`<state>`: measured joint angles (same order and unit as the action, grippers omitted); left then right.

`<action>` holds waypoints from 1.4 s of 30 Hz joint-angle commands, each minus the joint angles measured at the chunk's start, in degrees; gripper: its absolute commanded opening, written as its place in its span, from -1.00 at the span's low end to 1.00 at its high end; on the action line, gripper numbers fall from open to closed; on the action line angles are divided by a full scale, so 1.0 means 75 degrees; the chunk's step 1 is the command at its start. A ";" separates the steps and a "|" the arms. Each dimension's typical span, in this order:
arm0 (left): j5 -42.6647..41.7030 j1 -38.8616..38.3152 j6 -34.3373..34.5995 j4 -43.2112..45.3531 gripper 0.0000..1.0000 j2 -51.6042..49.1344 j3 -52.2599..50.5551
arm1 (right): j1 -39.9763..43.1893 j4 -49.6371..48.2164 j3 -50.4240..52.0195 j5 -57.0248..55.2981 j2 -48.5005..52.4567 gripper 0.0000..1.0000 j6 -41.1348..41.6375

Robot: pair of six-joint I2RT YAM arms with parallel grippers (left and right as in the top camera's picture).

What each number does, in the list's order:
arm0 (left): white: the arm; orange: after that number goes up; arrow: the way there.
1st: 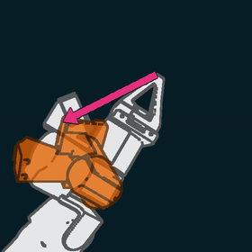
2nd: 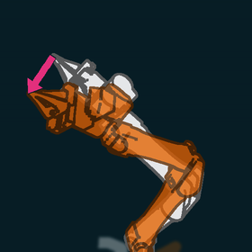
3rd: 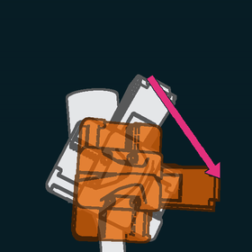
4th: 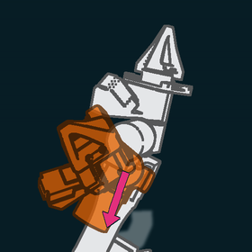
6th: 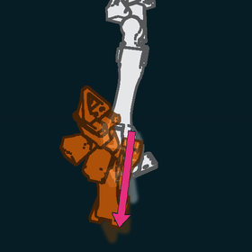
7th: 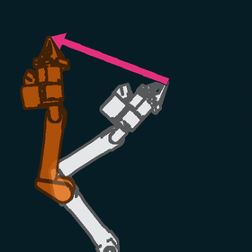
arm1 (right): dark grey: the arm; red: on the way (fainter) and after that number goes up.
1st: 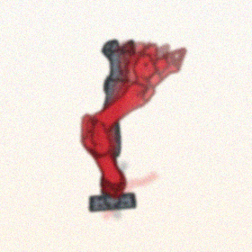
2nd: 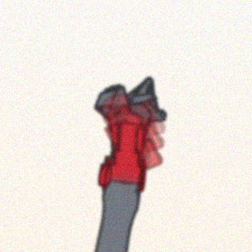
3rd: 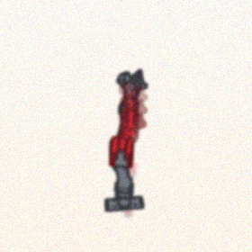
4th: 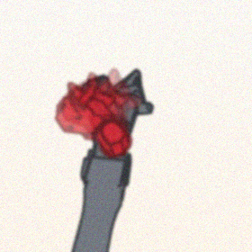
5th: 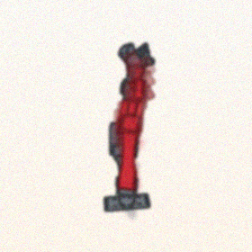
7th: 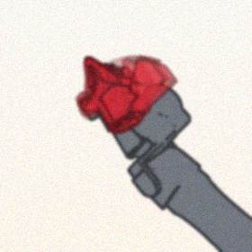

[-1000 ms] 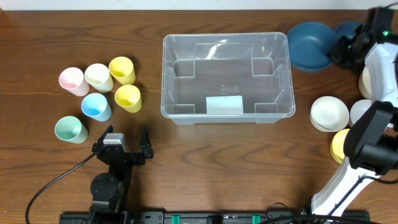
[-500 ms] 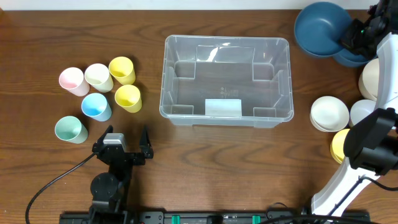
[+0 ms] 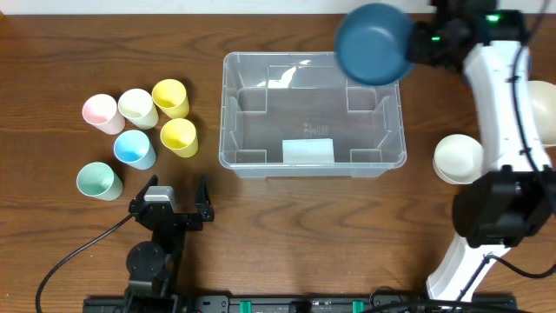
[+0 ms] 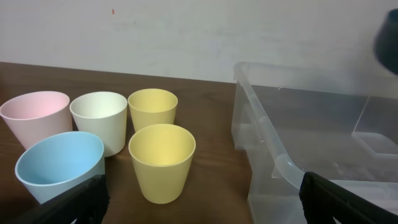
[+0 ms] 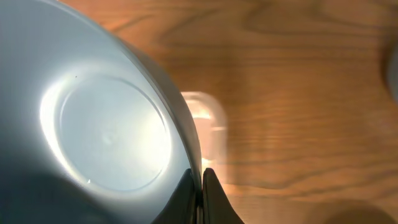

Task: Pack container
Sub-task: 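Lift the teal bowl and carry it over the clear container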

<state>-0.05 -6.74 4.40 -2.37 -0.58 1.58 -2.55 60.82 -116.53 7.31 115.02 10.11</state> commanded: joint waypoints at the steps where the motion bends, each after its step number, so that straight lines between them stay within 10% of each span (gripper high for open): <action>1: 0.0061 0.0047 -0.0099 -0.0248 0.96 0.0047 -0.0181 | -0.0428 0.0029 -0.0003 -0.0749 -0.0192 -0.97 -0.0195; 31: 0.0061 0.0047 -0.0099 -0.0248 0.96 0.0047 -0.0181 | -0.1157 -0.2157 0.2833 -0.2040 -0.0192 -0.96 -0.0131; 34: 0.0061 0.0047 -0.0099 -0.0248 0.96 0.0047 -0.0181 | -0.1166 -0.2358 0.2865 -0.2037 -0.0192 -0.45 -0.0131; 42: 0.0061 0.0047 -0.0099 -0.0248 0.96 0.0047 -0.0181 | -0.1180 -0.2454 0.2882 -0.2031 -0.0192 -0.28 -0.0131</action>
<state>-0.05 -6.74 4.40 -2.37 -0.58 1.58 -10.85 42.39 -95.37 -7.35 114.45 9.41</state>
